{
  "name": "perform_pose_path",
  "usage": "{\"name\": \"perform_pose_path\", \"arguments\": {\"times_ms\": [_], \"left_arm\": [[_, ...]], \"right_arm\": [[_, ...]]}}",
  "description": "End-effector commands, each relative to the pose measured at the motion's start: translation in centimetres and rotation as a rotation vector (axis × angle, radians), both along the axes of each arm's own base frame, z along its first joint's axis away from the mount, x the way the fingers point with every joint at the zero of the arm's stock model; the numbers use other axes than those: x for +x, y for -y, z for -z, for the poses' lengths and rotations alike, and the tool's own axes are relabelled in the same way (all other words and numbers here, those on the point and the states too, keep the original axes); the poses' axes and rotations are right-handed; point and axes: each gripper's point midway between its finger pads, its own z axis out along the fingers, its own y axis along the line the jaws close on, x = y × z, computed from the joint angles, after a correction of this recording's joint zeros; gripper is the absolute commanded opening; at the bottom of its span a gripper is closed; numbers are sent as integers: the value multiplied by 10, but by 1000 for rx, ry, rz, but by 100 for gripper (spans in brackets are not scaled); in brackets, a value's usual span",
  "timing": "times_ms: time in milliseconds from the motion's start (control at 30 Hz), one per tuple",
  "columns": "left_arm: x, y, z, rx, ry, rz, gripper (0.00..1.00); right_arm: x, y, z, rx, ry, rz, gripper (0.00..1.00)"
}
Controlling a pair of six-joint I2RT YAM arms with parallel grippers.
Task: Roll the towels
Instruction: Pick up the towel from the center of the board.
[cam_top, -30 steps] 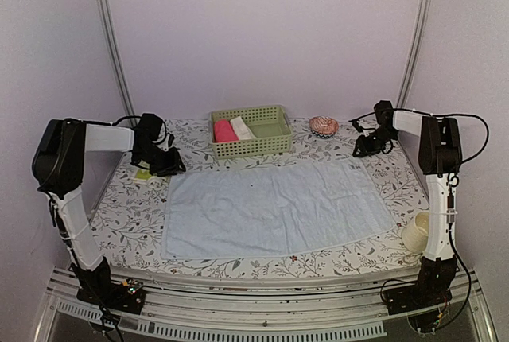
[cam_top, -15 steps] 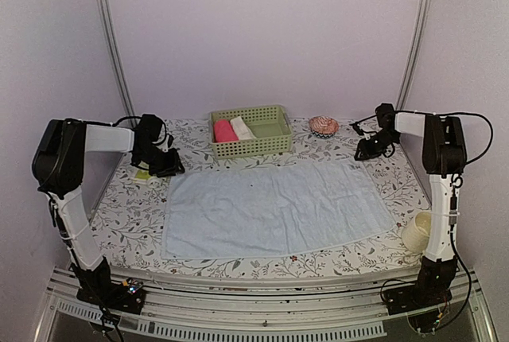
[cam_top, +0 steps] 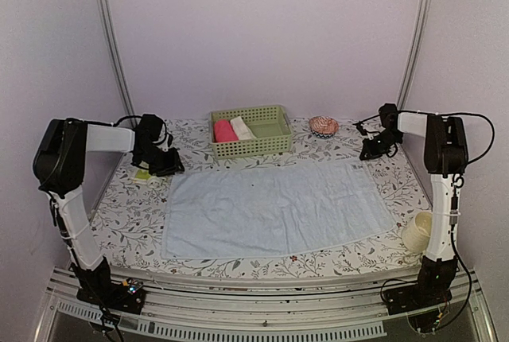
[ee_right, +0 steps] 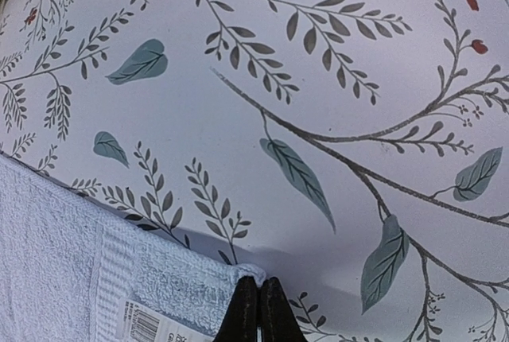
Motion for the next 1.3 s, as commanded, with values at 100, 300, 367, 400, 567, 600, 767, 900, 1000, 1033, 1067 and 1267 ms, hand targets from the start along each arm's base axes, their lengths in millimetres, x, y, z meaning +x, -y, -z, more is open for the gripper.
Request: {"name": "perform_pose_path", "arguments": {"times_ms": [100, 300, 367, 400, 567, 600, 767, 900, 1000, 1033, 1067, 1267], "left_arm": [[12, -8, 3, 60, 4, -19, 37], [6, -17, 23, 117, -53, -24, 31], [4, -17, 28, 126, -73, -16, 33], [3, -18, 31, 129, -82, -15, 33], [4, -18, 47, 140, -113, -13, 27], [4, -17, 49, 138, -116, -11, 22], [4, -14, 49, 133, -114, 8, 0], [7, -14, 30, 135, -56, 7, 0], [9, -16, -5, 128, 33, -9, 0], [8, -17, -17, 123, 61, -13, 0], [6, -17, -27, 114, 89, -19, 0], [-24, -19, -66, 57, 183, -44, 0]], "right_arm": [[-10, 13, -9, -7, -14, 26, 3], [-12, 10, -5, 3, -24, 14, 3], [-13, 9, -5, 10, -28, 12, 3], [-13, 8, -5, 12, -28, 11, 3], [-14, 8, -2, 20, -35, 7, 3], [-15, 7, -1, 22, -37, 6, 3], [-15, 7, -2, 21, -37, 4, 3], [-13, 6, -7, 26, -24, 3, 3], [-10, 10, -22, 32, 9, 6, 3], [-9, 10, -31, 49, 26, 4, 3], [-8, 12, -41, 67, 44, 5, 3], [-21, 8, -97, 144, 153, -37, 2]]}}
